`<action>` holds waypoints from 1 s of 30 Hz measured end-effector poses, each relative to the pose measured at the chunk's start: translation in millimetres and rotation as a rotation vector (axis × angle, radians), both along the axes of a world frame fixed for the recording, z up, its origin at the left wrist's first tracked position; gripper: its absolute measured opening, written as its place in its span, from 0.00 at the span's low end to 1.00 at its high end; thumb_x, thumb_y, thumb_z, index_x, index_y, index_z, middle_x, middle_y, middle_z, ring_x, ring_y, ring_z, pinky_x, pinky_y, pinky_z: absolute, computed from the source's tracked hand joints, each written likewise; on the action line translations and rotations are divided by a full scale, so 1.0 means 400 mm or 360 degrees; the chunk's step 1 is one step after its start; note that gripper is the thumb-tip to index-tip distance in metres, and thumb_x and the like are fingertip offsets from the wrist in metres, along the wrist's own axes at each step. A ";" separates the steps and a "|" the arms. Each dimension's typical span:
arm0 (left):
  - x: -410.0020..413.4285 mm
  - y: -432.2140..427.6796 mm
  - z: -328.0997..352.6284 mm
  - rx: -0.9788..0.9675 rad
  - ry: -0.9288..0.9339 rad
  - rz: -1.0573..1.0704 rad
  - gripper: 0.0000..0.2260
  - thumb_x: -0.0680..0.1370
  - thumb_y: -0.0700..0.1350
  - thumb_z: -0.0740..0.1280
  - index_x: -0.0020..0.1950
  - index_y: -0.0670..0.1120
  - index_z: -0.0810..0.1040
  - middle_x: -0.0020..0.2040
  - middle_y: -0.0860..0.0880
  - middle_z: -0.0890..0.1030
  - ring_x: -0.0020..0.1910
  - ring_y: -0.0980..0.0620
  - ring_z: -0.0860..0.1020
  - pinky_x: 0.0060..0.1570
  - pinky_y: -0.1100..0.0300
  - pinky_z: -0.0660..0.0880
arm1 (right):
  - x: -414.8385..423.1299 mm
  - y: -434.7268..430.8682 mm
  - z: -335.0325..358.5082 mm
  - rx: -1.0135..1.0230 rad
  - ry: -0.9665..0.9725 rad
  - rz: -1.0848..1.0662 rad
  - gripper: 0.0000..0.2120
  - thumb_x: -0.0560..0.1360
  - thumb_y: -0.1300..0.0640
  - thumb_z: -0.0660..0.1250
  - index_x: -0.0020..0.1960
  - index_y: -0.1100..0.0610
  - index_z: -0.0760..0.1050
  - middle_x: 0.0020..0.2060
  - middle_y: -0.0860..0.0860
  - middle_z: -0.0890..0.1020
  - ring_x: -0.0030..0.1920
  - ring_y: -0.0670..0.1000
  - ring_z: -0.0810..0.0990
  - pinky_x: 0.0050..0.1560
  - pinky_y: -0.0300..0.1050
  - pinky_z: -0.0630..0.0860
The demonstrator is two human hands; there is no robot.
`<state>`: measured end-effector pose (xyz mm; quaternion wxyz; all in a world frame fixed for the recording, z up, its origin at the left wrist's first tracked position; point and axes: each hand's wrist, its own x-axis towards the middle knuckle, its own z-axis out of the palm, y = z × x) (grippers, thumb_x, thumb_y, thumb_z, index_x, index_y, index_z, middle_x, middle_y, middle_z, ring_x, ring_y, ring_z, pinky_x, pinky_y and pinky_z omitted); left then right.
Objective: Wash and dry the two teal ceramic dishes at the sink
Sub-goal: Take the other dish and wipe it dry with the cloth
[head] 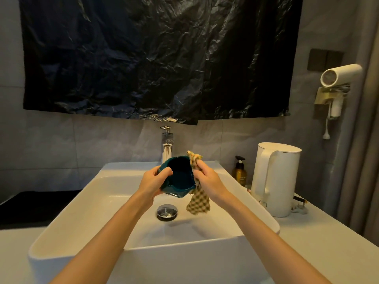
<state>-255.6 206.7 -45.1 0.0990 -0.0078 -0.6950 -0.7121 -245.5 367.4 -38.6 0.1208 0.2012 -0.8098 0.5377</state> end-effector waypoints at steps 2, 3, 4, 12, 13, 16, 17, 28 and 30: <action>0.005 0.001 -0.002 -0.0107 0.0055 -0.0030 0.08 0.77 0.45 0.65 0.55 0.47 0.74 0.52 0.44 0.79 0.54 0.45 0.77 0.49 0.53 0.79 | -0.017 0.005 -0.008 0.0117 0.0219 -0.0067 0.13 0.83 0.59 0.53 0.64 0.55 0.70 0.53 0.49 0.76 0.51 0.47 0.75 0.46 0.32 0.75; 0.009 0.003 -0.004 -0.0184 0.0093 -0.0065 0.05 0.77 0.44 0.65 0.53 0.49 0.75 0.50 0.45 0.79 0.52 0.46 0.77 0.47 0.55 0.79 | -0.030 0.009 -0.010 0.0203 0.0353 -0.0108 0.12 0.82 0.60 0.55 0.63 0.55 0.71 0.53 0.49 0.76 0.53 0.46 0.75 0.49 0.34 0.74; 0.014 0.005 -0.004 -0.0263 0.0141 -0.0098 0.03 0.77 0.44 0.65 0.50 0.51 0.75 0.49 0.46 0.79 0.51 0.47 0.78 0.45 0.57 0.79 | -0.040 0.011 -0.008 0.0298 0.0498 -0.0149 0.13 0.81 0.61 0.56 0.64 0.56 0.72 0.54 0.49 0.76 0.54 0.45 0.74 0.52 0.34 0.72; 0.034 0.020 -0.009 -0.0606 0.0361 -0.0061 0.12 0.75 0.39 0.66 0.57 0.49 0.73 0.49 0.48 0.78 0.47 0.53 0.76 0.37 0.69 0.74 | -0.063 0.008 -0.035 0.0647 0.0798 -0.0384 0.09 0.80 0.60 0.59 0.60 0.55 0.71 0.54 0.52 0.79 0.51 0.52 0.78 0.52 0.46 0.78; 0.032 0.023 -0.011 -0.0632 0.0358 -0.0049 0.14 0.75 0.38 0.66 0.59 0.48 0.72 0.50 0.48 0.77 0.48 0.52 0.76 0.38 0.69 0.74 | -0.062 0.008 -0.037 0.0658 0.0840 -0.0425 0.10 0.80 0.60 0.59 0.60 0.56 0.71 0.54 0.53 0.79 0.51 0.52 0.79 0.52 0.45 0.78; 0.027 0.032 -0.017 -0.0652 0.0386 0.0005 0.18 0.73 0.34 0.67 0.61 0.46 0.71 0.52 0.48 0.77 0.51 0.52 0.76 0.46 0.65 0.75 | -0.050 0.000 -0.041 0.0648 0.1080 -0.0493 0.10 0.78 0.62 0.63 0.59 0.59 0.74 0.52 0.55 0.81 0.47 0.55 0.81 0.48 0.46 0.81; 0.025 0.034 -0.021 -0.0670 0.0401 0.0040 0.18 0.73 0.33 0.67 0.61 0.46 0.71 0.52 0.48 0.77 0.52 0.51 0.76 0.49 0.62 0.75 | -0.043 -0.003 -0.041 0.0644 0.1160 -0.0486 0.09 0.77 0.63 0.64 0.57 0.60 0.75 0.50 0.56 0.82 0.44 0.56 0.82 0.46 0.46 0.82; 0.025 0.019 -0.029 -0.1153 0.0564 0.0607 0.15 0.74 0.40 0.68 0.59 0.48 0.72 0.50 0.49 0.80 0.46 0.50 0.77 0.43 0.60 0.74 | -0.023 -0.040 -0.057 0.0485 0.0951 -0.0261 0.15 0.78 0.58 0.62 0.64 0.56 0.70 0.58 0.52 0.77 0.57 0.50 0.76 0.59 0.42 0.75; 0.030 0.026 -0.029 -0.1292 0.0597 0.0634 0.15 0.74 0.42 0.68 0.59 0.49 0.72 0.50 0.49 0.81 0.46 0.48 0.77 0.40 0.60 0.73 | -0.014 -0.052 -0.053 0.0668 0.1182 -0.0201 0.19 0.75 0.61 0.62 0.66 0.58 0.70 0.61 0.53 0.76 0.61 0.51 0.73 0.64 0.40 0.69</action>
